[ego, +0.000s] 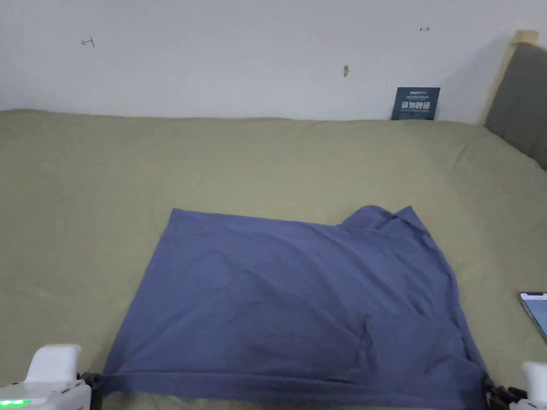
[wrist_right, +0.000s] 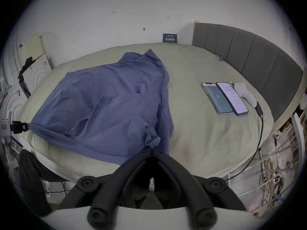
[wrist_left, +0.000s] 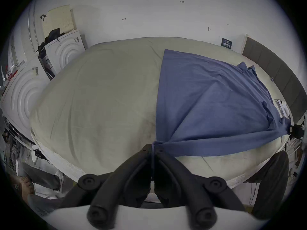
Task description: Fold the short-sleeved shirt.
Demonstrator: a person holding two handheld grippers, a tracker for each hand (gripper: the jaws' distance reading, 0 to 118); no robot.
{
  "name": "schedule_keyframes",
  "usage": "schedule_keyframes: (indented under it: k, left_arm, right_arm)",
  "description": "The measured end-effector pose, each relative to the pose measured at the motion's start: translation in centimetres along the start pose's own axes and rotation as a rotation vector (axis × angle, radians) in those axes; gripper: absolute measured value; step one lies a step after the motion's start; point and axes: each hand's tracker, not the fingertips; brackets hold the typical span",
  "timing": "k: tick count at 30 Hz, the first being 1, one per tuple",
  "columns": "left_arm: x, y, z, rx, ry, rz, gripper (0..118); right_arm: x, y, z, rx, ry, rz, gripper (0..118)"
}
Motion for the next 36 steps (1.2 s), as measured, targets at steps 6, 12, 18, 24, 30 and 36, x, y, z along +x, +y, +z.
schedule_keyframes:
  k: [6,12,18,24,30,36]
  left_arm:
    - [-0.4,0.0,0.8,0.0,-0.028,0.06,113]
    - [-1.0,-0.2,3.1,0.028,-0.025,0.052,16]
    - [-2.4,-1.3,3.2,0.0,-0.069,0.104,0]
    - [-1.5,-1.1,1.6,-0.026,-0.082,0.069,93]
    - [-1.9,-0.3,-2.8,-0.06,0.009,0.018,113]
    - [-0.6,0.3,-3.3,-0.136,-0.051,-0.014,3]
  right_arm:
    - [0.1,-0.8,0.2,-0.003,0.003,-0.004,107]
    - [0.6,-0.5,2.3,0.022,-0.033,-0.018,2]
    - [-0.1,-1.5,4.9,0.057,-0.045,-0.033,0]
    - [0.2,-1.6,3.9,0.015,-0.022,-0.074,0]
    - [0.3,-1.4,3.3,0.01,-0.023,-0.051,0]
    - [1.3,-1.1,2.5,0.012,-0.015,-0.065,0]
